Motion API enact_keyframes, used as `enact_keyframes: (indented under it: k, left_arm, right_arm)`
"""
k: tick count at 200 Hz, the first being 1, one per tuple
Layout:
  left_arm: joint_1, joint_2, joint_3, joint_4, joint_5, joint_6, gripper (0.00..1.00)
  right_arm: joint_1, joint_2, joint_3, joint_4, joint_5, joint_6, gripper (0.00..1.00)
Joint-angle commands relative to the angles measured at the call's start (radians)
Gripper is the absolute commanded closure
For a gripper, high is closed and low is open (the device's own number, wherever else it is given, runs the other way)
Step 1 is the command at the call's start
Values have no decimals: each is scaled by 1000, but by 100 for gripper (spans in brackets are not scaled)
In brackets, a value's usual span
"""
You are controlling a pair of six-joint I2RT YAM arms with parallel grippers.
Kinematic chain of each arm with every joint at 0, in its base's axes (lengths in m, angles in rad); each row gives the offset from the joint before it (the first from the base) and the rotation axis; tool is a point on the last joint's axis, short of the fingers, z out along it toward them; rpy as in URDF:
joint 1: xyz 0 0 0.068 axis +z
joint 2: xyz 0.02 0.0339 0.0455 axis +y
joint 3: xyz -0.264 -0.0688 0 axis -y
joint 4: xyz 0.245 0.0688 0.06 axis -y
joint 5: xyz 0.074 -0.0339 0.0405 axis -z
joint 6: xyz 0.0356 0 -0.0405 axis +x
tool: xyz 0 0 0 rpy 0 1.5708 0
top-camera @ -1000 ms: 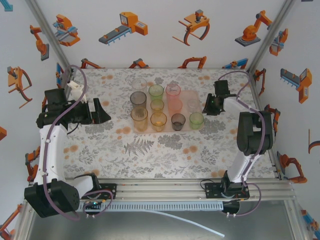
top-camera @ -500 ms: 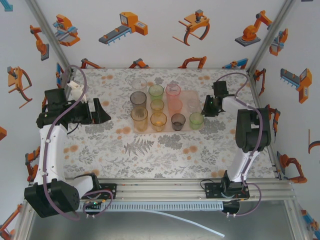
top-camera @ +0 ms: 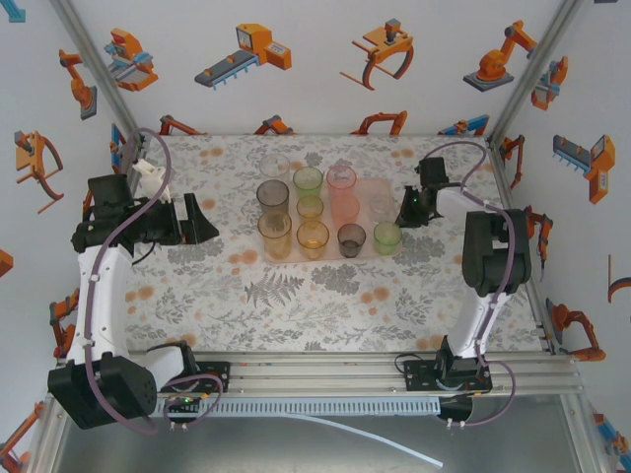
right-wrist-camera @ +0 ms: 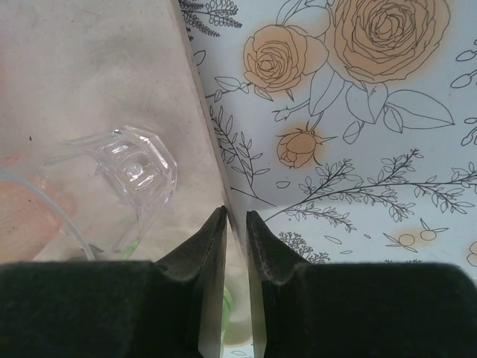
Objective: Place the glasses into the tray
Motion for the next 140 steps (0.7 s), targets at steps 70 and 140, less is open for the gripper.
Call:
enact_keyframes:
  k: [70, 140]
  left_arm:
    - [-2, -8, 15, -2, 2, -3, 3]
    - [-2, -18, 10, -3, 1, -2, 3]
  right_arm:
    - [-1, 41, 40, -30, 19, -24, 82]
    - [-1, 46, 44, -36, 25, -26, 87]
